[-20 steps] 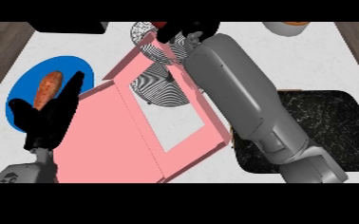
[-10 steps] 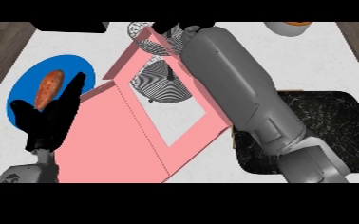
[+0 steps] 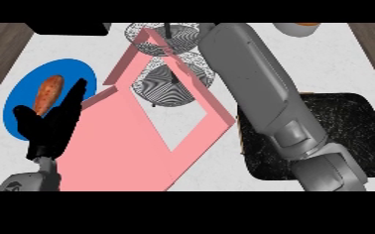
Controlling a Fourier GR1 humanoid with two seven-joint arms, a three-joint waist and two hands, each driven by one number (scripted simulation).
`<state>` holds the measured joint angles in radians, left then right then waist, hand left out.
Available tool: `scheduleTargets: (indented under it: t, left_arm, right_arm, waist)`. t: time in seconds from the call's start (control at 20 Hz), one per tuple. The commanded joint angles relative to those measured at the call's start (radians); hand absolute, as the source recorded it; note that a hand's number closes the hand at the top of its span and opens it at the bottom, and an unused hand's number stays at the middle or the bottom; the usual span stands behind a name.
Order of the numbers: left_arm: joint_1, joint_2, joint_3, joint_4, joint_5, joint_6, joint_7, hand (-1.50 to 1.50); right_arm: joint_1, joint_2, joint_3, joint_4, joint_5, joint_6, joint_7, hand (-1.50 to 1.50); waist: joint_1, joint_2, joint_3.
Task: Pick the tomato from the tray and place it in the tiered basket
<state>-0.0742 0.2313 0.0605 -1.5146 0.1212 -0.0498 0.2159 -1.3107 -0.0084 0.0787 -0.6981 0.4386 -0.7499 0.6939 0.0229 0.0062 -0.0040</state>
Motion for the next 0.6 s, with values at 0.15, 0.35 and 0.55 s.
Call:
scheduleTargets:
  t: [0.15, 0.35, 0.55]
  left_arm:
    - [0.003, -0.003, -0.003, -0.06, -0.003, 0.004, 0.01, 0.0]
    - [0.02, 0.025, 0.033, -0.066, 0.021, -0.02, 0.001, 0.0]
    - [0.063, -0.006, 0.009, -0.092, 0.001, 0.003, 0.008, 0.0]
  right_arm:
    - [0.067, -0.056, -0.107, -0.121, -0.038, -0.122, -0.01, -1.5]
    - [0.109, -0.165, -0.124, -0.204, 0.003, -0.106, 0.028, -1.5]
    - [0.221, -0.249, -0.164, -0.33, 0.005, -0.084, 0.076, -1.5]
  waist:
    - [-0.024, -0.011, 0.005]
    - [-0.039, -0.016, 0.004]
    - [-0.047, -0.017, 0.004]
